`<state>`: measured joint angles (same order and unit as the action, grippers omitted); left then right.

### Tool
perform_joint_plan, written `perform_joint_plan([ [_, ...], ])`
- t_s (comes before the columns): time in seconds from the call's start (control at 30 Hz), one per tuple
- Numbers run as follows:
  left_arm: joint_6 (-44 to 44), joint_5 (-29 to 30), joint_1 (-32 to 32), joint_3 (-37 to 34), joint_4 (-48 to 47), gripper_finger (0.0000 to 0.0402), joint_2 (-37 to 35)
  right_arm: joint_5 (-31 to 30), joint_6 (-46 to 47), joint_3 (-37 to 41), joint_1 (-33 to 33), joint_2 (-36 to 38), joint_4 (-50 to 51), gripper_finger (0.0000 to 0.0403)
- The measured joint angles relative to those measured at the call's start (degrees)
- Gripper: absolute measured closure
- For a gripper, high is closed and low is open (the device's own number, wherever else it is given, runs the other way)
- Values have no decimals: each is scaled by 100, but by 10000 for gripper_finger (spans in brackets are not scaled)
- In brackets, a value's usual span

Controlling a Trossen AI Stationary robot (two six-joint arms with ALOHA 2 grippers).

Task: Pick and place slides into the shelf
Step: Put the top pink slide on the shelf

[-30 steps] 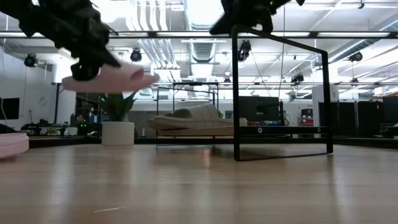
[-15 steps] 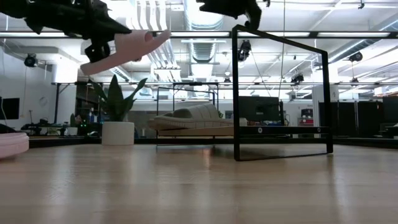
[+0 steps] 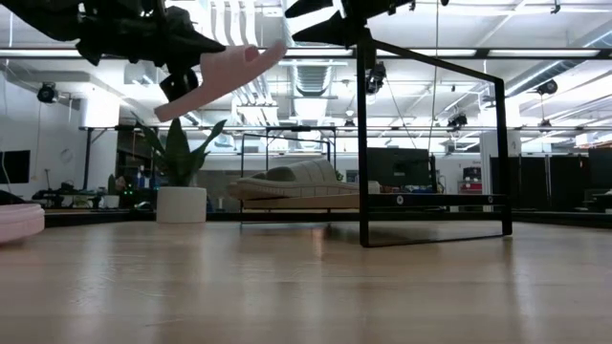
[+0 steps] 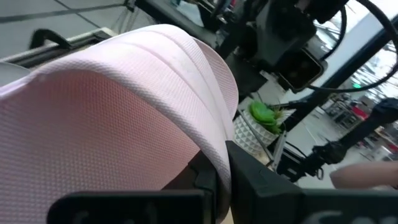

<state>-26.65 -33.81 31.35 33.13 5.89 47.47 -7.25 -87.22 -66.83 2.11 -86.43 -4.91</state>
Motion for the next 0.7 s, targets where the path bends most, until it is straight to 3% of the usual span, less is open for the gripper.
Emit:
perform_joint_plan([
  [0.2, -1, -233, 4, 101, 96, 402, 244, -334, -236, 0, 4, 0, 60, 239],
  [0.7, -235, -628, -33, 108, 1214, 402, 895, -337, -276, 0, 31, 0, 260, 245],
])
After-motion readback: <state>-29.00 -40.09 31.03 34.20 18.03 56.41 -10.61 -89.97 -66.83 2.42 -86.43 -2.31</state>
